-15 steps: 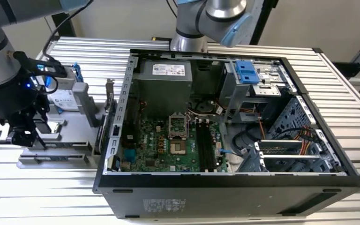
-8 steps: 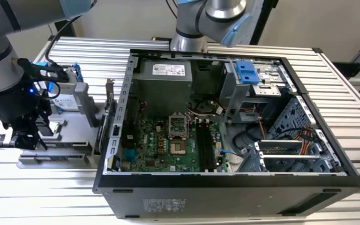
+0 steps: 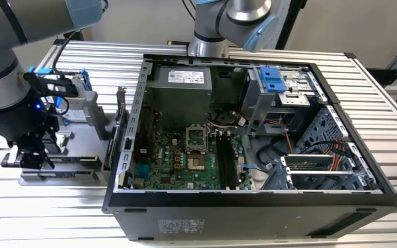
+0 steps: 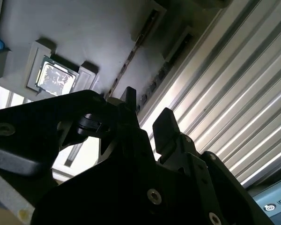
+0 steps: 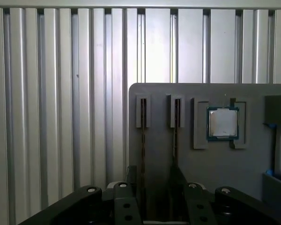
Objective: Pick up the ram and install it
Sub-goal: 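Pick up the ram and move it above insertion slot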
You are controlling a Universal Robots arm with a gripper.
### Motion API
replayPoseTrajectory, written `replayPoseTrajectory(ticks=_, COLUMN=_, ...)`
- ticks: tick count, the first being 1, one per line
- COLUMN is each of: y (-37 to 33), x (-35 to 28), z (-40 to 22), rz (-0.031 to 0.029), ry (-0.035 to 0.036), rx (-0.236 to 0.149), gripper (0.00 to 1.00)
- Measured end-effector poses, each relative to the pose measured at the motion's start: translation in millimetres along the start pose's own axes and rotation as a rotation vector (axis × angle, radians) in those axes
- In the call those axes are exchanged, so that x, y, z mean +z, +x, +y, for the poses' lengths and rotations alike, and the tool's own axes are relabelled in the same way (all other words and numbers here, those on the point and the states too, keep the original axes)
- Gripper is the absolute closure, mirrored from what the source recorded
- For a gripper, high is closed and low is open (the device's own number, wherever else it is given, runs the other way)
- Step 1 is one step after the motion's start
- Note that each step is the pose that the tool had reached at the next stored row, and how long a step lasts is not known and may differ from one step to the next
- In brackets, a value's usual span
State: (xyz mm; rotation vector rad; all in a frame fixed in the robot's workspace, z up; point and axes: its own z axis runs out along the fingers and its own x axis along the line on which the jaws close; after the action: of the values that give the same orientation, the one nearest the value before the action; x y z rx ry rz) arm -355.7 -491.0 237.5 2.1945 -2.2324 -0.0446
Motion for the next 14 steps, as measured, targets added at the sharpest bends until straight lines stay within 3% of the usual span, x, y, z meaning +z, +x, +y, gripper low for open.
replayPoseTrajectory(ticks=14, y=6.1, x=22.0, z=-0.4, rz=-0.0002, ry=0.0001, rx=0.003, gripper=0.00)
